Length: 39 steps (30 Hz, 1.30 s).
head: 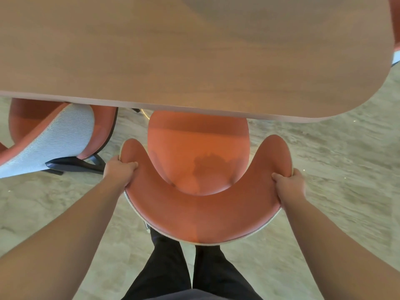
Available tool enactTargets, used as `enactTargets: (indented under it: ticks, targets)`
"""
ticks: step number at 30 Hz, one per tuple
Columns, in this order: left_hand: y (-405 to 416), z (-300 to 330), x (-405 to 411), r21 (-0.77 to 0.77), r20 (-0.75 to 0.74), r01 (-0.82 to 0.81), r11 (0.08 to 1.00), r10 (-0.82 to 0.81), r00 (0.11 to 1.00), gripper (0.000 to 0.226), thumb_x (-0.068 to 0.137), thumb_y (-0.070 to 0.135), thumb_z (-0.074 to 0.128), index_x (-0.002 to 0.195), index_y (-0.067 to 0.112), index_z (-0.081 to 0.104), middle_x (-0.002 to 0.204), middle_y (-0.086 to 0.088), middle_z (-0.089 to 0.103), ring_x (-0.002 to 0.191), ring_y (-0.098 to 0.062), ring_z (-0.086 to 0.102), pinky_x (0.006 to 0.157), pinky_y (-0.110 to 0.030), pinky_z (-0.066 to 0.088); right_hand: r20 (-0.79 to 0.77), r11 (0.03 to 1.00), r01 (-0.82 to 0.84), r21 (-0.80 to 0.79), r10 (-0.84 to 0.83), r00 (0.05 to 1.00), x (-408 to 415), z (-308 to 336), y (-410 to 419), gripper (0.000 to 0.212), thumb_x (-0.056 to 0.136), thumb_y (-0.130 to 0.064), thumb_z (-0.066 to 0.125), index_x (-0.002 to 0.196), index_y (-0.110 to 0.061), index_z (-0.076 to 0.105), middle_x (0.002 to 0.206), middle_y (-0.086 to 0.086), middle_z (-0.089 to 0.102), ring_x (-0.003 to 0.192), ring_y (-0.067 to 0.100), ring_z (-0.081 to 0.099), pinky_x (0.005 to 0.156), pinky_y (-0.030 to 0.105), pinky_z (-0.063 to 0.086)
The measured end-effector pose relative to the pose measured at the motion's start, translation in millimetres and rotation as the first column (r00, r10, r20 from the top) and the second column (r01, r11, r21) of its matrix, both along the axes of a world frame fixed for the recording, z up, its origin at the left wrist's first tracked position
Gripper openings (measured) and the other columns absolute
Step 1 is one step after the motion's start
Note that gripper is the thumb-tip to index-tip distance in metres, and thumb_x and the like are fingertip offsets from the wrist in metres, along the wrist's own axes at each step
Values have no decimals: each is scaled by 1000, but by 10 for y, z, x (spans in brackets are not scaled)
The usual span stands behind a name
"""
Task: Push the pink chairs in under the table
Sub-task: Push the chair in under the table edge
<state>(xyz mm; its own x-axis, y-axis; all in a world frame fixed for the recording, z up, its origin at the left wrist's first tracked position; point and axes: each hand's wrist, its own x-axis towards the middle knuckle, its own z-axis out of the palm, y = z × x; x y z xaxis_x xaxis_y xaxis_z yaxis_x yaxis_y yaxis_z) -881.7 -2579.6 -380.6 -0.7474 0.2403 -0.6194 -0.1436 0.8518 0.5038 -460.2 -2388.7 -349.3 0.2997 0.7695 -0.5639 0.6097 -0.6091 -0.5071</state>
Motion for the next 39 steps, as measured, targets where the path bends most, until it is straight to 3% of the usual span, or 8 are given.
enactTargets:
  ticks: [5, 8, 13, 20, 23, 32, 35, 39]
  targets:
    - [350, -31, -325, 51, -15, 30, 998, -30, 999, 38, 85, 17, 77, 120, 13, 61, 93, -4, 65, 77, -24, 62, 73, -38, 52, -16, 999, 40, 10, -40, 999, -241, -95, 139, 26, 80, -22, 69, 103, -17, 57, 92, 6, 67, 81, 32, 66, 81, 52, 58]
    - [519, -50, -460, 74, -21, 38, 997, -37, 999, 29, 85, 16, 77, 109, 18, 60, 87, 3, 62, 74, -19, 60, 64, -33, 48, -24, 997, 65, 27, -65, 998, -331, -139, 208, 18, 80, -22, 69, 90, -24, 55, 89, 4, 67, 79, 29, 65, 78, 48, 56]
    - [772, -102, -674, 70, -20, 90, 994, -88, 996, 29, 83, 19, 79, 104, 19, 60, 88, 2, 63, 86, -29, 65, 83, -43, 56, -26, 994, 94, 59, -92, 995, -480, -204, 366, 18, 81, -23, 70, 90, -25, 55, 84, -1, 65, 73, 21, 61, 71, 40, 50]
    - [1032, -193, -809, 75, 7, 93, 993, -94, 996, 29, 84, 20, 79, 106, 20, 59, 90, 2, 63, 90, -31, 65, 84, -42, 55, -6, 993, 100, 67, -100, 995, -556, -319, 532, 20, 81, -25, 71, 93, -23, 55, 83, -2, 63, 73, 20, 60, 69, 37, 47]
    - [1064, -204, -808, 59, 0, 107, 992, -107, 994, 27, 84, 24, 79, 102, 21, 59, 89, 3, 64, 85, -25, 66, 76, -37, 53, 12, 995, 82, 62, -83, 997, -549, -363, 574, 26, 82, -28, 72, 100, -20, 54, 84, -2, 63, 73, 20, 60, 67, 37, 48]
    - [1138, -165, -811, -34, -18, 129, 991, -130, 991, 40, 82, 32, 80, 111, 15, 60, 105, -10, 68, 93, -36, 66, 89, -48, 57, 67, 999, 37, 19, -38, 997, -602, -364, 632, 41, 85, -32, 75, 109, -16, 46, 83, -4, 54, 83, 32, 57, 75, 43, 47]
    - [1136, -126, -784, -24, -9, 141, 990, -141, 990, 48, 84, 37, 79, 118, 12, 57, 106, -9, 66, 91, -33, 63, 83, -42, 53, 51, 999, 53, 2, -53, 997, -611, -349, 635, 50, 84, -35, 76, 118, -14, 47, 94, 2, 59, 80, 29, 58, 76, 44, 49]
    - [1060, 43, -612, 29, -20, 129, 991, -128, 992, 57, 88, 31, 75, 135, 10, 49, 108, -6, 59, 93, -29, 57, 80, -37, 45, 26, 997, 64, -31, -63, 998, -631, -263, 599, 73, 82, -40, 79, 136, -7, 43, 112, 10, 59, 99, 37, 60, 89, 52, 54]
